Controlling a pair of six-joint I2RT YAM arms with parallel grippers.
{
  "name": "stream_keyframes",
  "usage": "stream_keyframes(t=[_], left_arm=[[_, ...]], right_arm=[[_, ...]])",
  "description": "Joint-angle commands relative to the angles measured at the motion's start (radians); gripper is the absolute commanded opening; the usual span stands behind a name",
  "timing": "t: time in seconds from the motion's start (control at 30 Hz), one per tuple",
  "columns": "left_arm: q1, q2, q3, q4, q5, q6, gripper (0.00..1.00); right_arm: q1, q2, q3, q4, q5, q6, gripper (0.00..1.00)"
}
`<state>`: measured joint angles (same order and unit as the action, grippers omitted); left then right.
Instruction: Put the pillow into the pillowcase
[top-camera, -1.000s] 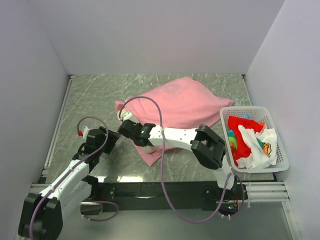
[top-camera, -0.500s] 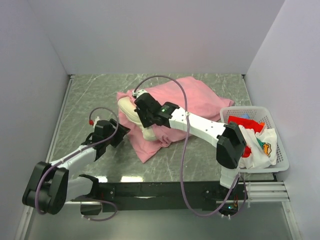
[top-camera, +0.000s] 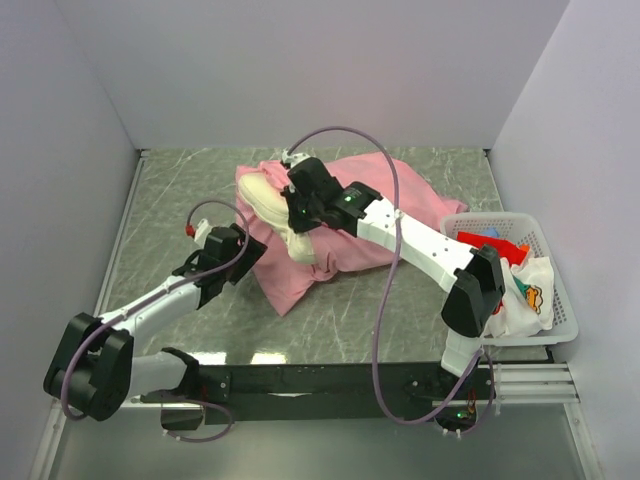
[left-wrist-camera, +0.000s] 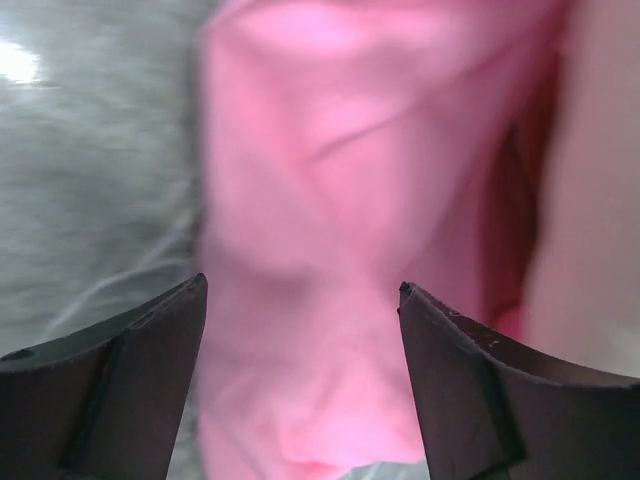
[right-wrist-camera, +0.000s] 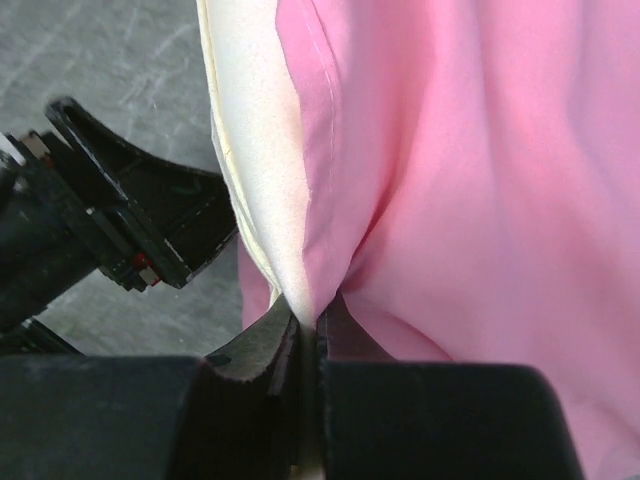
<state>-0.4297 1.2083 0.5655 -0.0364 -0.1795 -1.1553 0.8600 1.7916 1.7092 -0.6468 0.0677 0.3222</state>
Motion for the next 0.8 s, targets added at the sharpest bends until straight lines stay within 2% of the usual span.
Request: stream_keyframes(t=[0.0, 0.13, 0.17, 0.23, 0.43, 0.47, 0.57, 0.6, 0.63, 0.77], left_arm=[[-0.003, -0.017, -0.027, -0.057, -0.092, -0.032, 0.83], [-0.003, 0.048, -0.035, 0.028, -0.054, -0.024, 0.94], [-0.003, 0.057, -0.045, 0.129, -0.045, -0.02, 0.96], [-0.001, 0.092, -0.055, 0.18, -0.038, -0.023, 0.99], [0.0, 0.241, 0.003, 0.36, -0.043, 0.008, 0.97], [0.002, 0.255, 0.011, 0.374, -0.046, 0.015, 0.93], [0.02, 0.24, 0.045, 0.403, -0.038, 0.042, 0.43], [0.028, 0.193, 0.086, 0.383, -0.035, 0.054, 0.25], [0.037, 0.162, 0.118, 0.306, -0.037, 0.083, 0.01], [0.052, -0.005, 0.316, 0.125, -0.046, 0.198, 0.01]], right_arm=[[-0.013, -0.093, 0.089, 0.036, -0.029, 0.023, 0.0], [-0.019, -0.095, 0.113, 0.021, -0.032, 0.029, 0.0], [-0.019, -0.1, 0.124, 0.016, -0.029, 0.031, 0.0], [-0.026, -0.103, 0.133, 0.007, -0.029, 0.029, 0.0], [-0.044, -0.1, 0.205, -0.033, -0.039, 0.021, 0.0], [-0.047, -0.104, 0.205, -0.034, -0.04, 0.02, 0.0], [-0.059, -0.126, 0.19, -0.037, -0.043, 0.018, 0.0], [-0.071, -0.13, 0.187, -0.034, -0.043, 0.02, 0.0], [-0.082, -0.133, 0.19, -0.042, -0.046, 0.017, 0.0], [-0.136, -0.094, 0.327, -0.096, -0.042, 0.003, 0.0]])
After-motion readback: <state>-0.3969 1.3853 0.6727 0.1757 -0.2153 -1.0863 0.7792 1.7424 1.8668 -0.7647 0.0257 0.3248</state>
